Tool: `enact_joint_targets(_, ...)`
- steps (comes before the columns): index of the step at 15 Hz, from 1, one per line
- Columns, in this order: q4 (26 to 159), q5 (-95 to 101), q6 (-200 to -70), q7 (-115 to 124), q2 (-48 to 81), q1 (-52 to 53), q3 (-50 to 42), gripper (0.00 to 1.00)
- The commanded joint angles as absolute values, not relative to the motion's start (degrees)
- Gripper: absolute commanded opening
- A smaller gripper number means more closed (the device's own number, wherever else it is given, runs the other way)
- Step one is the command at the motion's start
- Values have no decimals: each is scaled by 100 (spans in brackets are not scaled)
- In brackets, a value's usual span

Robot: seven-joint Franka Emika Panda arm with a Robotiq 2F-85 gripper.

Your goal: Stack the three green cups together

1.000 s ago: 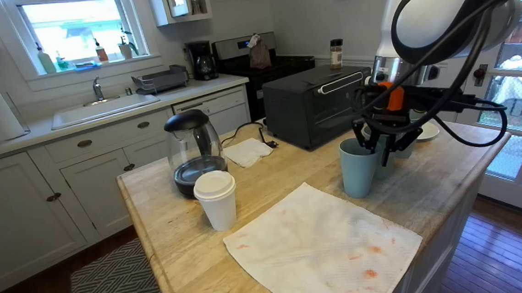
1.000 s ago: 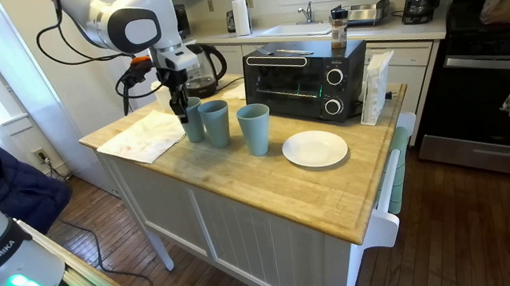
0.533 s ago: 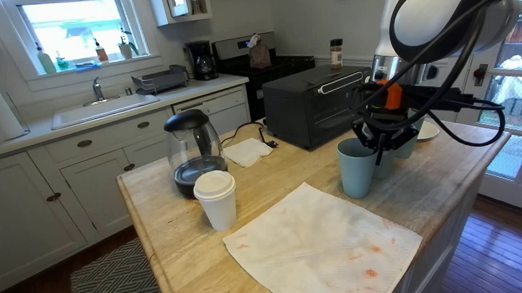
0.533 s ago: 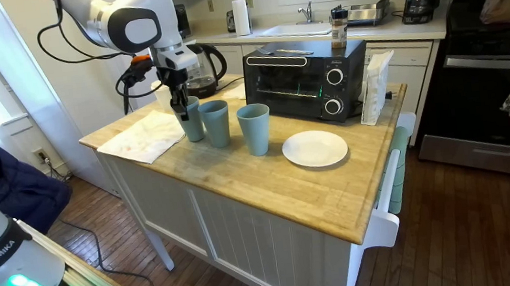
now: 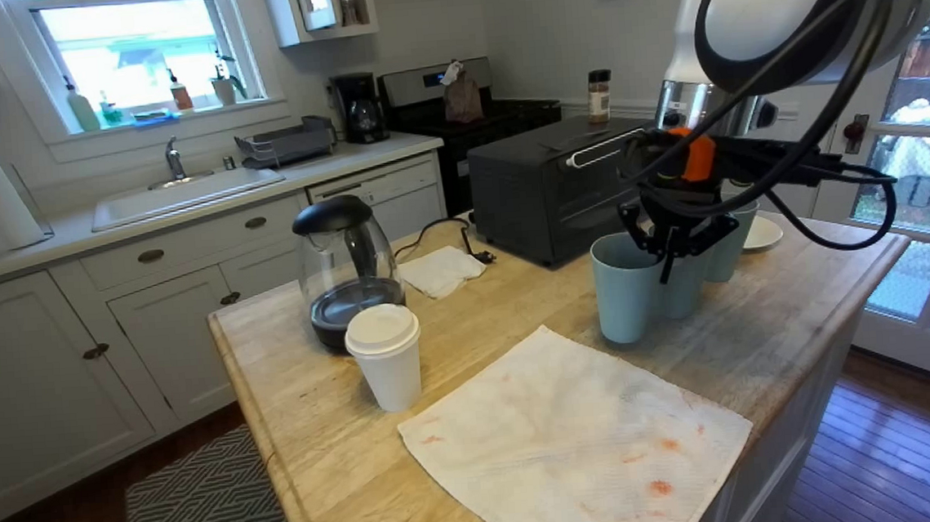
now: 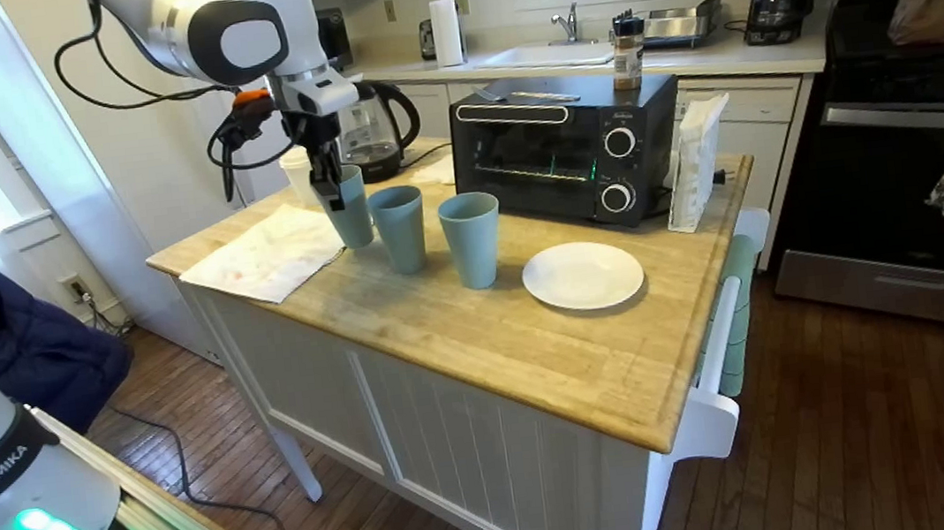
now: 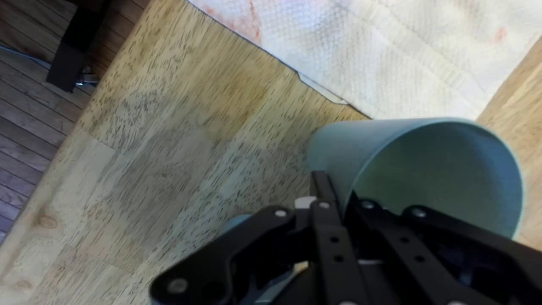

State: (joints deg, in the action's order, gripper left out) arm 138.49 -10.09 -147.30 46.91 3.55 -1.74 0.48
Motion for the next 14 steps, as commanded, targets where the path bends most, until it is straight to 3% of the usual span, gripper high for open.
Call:
enact_joint_targets(1, 13953, -1325, -14612, 4418, -49, -132, -4, 1)
enact_joint_targets(9, 14060, -1539, -14069, 4253, -919, -321, -194, 1)
enact_joint_targets(14, 13922, -1487, -14189, 4331, -596, -284, -124, 5)
